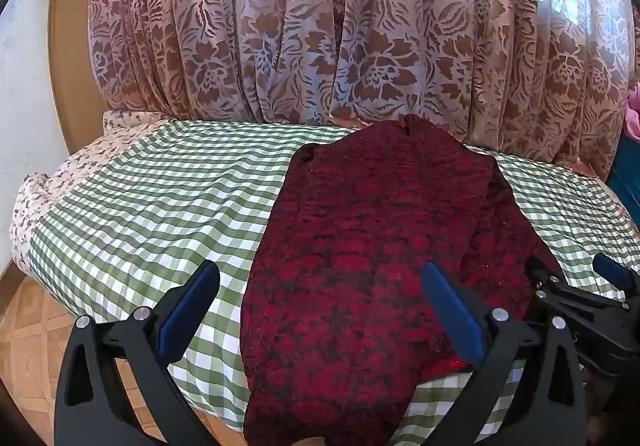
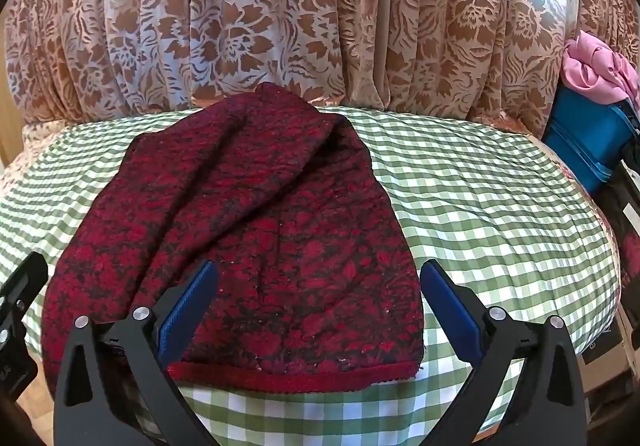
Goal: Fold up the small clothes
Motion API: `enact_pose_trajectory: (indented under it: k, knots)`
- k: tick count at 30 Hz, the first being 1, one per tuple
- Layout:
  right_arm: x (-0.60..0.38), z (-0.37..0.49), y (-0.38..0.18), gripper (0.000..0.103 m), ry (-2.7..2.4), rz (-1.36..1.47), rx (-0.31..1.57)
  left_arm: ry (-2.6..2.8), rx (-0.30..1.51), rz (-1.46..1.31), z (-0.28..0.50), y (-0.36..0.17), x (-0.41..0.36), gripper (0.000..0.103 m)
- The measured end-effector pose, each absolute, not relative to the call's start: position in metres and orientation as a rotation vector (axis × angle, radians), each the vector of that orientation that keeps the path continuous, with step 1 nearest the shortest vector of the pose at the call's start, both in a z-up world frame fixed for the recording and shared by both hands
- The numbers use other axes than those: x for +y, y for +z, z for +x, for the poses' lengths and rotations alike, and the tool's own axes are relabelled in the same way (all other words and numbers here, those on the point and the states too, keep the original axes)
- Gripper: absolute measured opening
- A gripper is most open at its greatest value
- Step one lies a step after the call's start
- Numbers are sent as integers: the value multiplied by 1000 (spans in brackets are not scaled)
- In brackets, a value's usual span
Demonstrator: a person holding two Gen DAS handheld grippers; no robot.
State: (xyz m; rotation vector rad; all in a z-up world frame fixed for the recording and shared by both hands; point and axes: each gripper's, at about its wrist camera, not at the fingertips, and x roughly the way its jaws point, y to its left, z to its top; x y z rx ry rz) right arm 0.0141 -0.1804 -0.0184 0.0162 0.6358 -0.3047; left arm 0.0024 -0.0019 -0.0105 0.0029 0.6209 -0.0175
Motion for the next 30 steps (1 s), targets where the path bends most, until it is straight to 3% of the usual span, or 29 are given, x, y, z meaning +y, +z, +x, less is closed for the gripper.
enact_pose_trajectory:
  k: [30]
  knots:
    - [-181,14,-19,100,-311,7,634,-52,629,25,4,-8,-8,101]
